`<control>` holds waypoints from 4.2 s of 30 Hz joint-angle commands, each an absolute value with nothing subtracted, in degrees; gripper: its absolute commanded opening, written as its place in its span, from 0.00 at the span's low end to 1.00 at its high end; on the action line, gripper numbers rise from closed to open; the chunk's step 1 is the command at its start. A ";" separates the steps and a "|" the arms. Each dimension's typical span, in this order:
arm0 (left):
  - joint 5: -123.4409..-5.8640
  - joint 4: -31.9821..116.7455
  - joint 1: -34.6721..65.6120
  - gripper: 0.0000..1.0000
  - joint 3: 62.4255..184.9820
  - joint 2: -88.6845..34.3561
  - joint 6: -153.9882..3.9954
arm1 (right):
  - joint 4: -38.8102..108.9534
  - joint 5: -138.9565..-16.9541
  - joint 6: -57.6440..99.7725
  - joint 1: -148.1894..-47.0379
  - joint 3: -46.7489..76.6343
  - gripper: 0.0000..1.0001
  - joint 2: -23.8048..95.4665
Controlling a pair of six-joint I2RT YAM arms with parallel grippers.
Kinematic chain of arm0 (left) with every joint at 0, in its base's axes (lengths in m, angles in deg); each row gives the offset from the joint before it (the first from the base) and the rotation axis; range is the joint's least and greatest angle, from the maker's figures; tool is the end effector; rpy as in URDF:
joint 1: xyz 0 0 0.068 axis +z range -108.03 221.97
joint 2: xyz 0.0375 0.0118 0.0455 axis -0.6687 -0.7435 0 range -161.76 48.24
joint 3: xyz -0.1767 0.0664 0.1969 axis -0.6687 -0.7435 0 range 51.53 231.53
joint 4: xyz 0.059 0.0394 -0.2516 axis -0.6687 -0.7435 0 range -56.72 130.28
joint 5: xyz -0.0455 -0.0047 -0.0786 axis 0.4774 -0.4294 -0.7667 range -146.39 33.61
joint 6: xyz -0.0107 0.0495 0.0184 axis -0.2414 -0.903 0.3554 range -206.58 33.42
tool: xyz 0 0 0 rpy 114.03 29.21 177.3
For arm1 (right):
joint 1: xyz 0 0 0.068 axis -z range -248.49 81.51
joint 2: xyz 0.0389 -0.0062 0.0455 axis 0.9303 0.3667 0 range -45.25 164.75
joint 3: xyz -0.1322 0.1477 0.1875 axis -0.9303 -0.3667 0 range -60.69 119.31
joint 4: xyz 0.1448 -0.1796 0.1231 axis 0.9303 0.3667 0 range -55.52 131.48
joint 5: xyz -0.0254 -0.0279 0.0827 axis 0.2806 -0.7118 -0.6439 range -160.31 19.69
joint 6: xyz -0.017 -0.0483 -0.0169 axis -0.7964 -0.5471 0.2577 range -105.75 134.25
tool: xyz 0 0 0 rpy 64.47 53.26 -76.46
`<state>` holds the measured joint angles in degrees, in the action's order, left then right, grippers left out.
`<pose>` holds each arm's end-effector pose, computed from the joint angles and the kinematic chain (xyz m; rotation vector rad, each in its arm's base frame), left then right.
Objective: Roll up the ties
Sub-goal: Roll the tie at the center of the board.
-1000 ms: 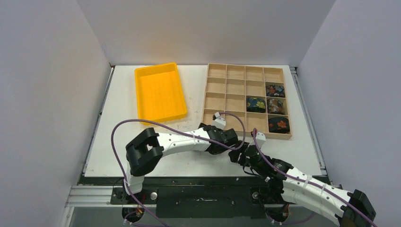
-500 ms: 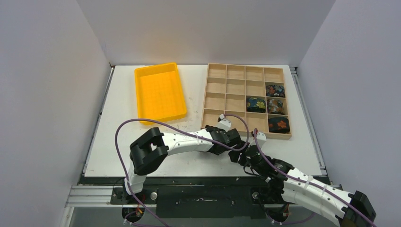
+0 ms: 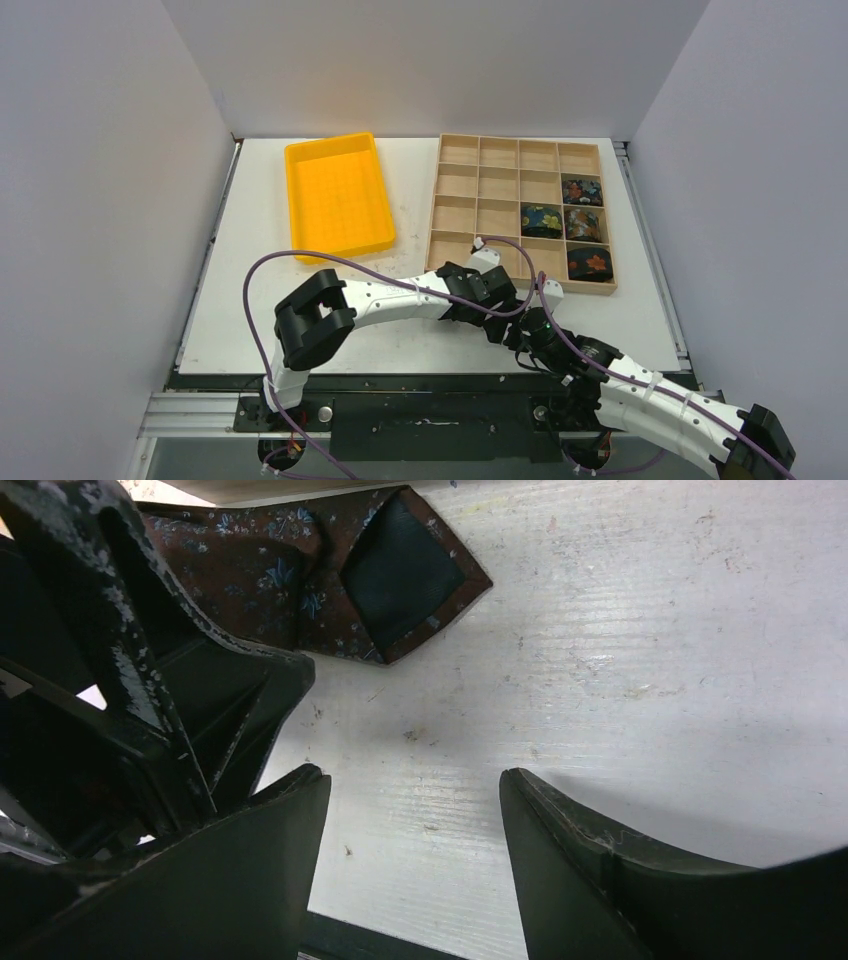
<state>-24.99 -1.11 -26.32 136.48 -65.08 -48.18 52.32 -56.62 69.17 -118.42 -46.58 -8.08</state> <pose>0.1669 -0.3692 0.1944 0.5231 2.4452 0.0615 0.0969 0.1023 0.1612 0.2315 2.3456 0.6797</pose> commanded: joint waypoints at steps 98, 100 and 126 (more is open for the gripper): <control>-70.97 65.55 0.77 1.00 88.70 -44.59 -26.53 | 30.46 -71.93 59.04 -101.10 -43.38 0.66 28.18; -70.85 65.69 0.20 1.00 89.15 -45.31 -26.21 | 30.94 -71.60 59.38 -101.06 -43.29 0.66 28.32; -63.30 55.99 -1.01 0.91 89.04 -40.55 -26.65 | 39.22 -70.50 57.79 -100.98 -39.66 0.72 20.30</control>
